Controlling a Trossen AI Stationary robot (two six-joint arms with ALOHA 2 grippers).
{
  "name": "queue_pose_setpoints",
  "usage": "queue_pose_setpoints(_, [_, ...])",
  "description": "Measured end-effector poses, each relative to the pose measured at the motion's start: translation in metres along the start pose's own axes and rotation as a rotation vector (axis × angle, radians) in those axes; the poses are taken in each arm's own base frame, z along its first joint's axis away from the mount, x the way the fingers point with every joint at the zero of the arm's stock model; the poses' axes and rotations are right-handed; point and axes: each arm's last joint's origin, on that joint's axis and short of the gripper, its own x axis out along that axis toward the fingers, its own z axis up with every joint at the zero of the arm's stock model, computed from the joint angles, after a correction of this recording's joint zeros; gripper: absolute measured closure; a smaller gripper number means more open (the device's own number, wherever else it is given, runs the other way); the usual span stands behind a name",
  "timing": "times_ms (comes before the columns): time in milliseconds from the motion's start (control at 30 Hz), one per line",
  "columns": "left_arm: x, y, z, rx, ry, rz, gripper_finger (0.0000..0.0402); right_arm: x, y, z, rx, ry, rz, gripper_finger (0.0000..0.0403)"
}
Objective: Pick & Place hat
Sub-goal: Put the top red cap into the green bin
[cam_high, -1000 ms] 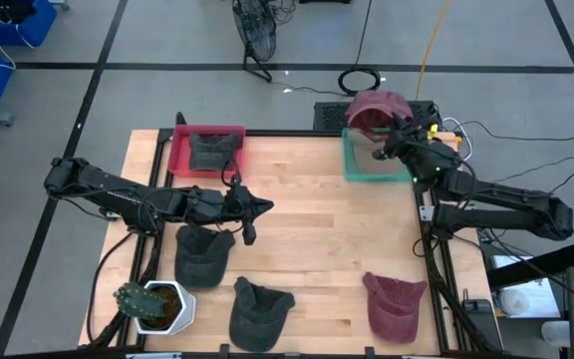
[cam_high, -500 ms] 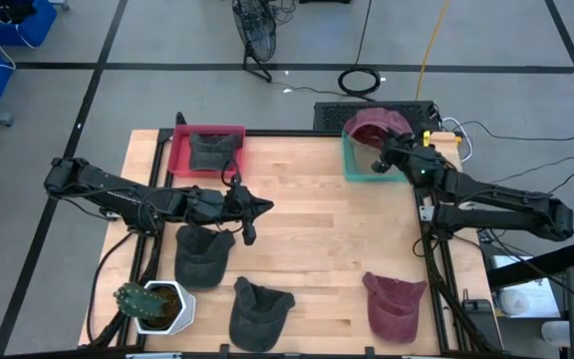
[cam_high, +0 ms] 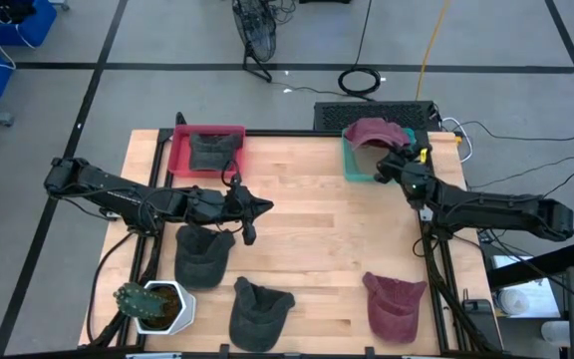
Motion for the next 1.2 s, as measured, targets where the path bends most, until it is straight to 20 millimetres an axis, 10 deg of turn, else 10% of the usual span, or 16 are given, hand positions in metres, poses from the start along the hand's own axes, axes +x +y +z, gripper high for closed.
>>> queue_pose_setpoints(733, [0.000,0.000,-0.001,0.002,0.005,0.001,0.0376,-0.009,0.026,-0.025,0.186,-0.001,0.057,0.0362])
queue_pose_setpoints(1200, [0.000,0.001,-0.004,-0.008,0.041,0.009,0.0376,-0.057,0.025,-0.003,0.365,-0.231,0.156,0.0253])
